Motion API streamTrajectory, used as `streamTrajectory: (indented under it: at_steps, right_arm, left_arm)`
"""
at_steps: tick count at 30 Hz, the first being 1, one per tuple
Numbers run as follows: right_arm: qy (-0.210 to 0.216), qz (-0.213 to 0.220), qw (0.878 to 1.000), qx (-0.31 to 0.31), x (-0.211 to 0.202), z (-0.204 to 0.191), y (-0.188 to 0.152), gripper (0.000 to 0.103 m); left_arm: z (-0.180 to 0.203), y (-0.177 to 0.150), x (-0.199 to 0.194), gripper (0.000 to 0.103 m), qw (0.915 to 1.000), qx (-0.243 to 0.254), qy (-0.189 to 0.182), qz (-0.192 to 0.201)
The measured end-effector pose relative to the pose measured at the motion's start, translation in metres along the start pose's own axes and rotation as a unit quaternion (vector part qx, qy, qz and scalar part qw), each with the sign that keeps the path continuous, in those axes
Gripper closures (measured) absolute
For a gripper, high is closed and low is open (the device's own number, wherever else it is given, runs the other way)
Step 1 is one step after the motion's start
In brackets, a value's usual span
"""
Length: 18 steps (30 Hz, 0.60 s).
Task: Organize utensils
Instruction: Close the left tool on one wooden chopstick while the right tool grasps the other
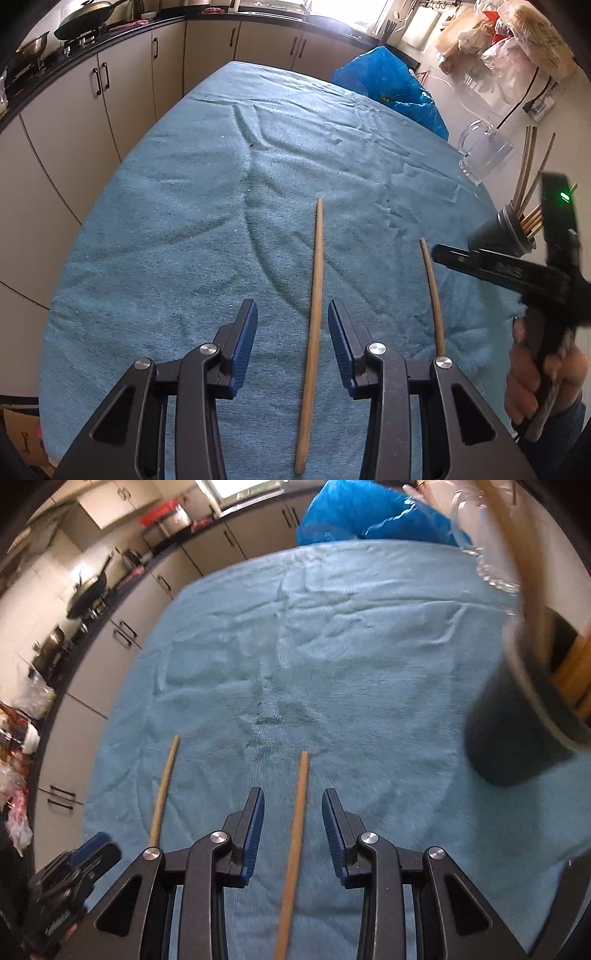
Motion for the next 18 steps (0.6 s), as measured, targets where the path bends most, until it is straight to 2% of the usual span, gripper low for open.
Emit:
streamTrajectory:
  at_steps: [5,8,10,13,15,18]
  right_arm:
    - [-0.038,-0.028,0.999,-0.006,0.021,0.003,0.005,0.076]
    - [-0.07,-0.024,0.997,-0.032,0.023,0.001,0.005,0.093]
    - [-0.07,-0.028,0.996,-0.04,0.024,-0.001,0.004,0.096]
    - [-0.049,-0.027,0.998,-0.023,0.019,0.003,0.001,0.096]
    - [-0.016,-0.014,1.0,-0.014,0.007,0.0,0.0,0.096]
    - [0.004,0.019,1.0,-0.013,-0.016,-0.002,-0.004,0.096]
  left_arm:
    - [-0.005,0.003,0.002,0.065,1.0,0.001,-0.002,-0.002]
    - [-0.006,0.007,0.005,0.065,1.0,0.003,0.0,-0.005]
    - [-0.003,0.011,0.007,0.065,1.0,0.007,0.002,-0.006]
    - [0.004,0.019,0.013,0.065,0.9998,0.018,0.003,-0.012]
    - [0.009,0.025,0.018,0.065,0.9996,0.021,0.001,-0.018]
    - [0.02,0.039,0.038,0.065,0.9989,0.029,0.003,-0.038]
Point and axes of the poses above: each gripper's, at about its wrist camera, not at the fingertips, and x roughly the way its jaws point, z to its right, y to its top, the point moved 9 cm from there along x, roughly the way its jaws point, and after that the axes turned 3 degrees about y, right-handed, at the moved point
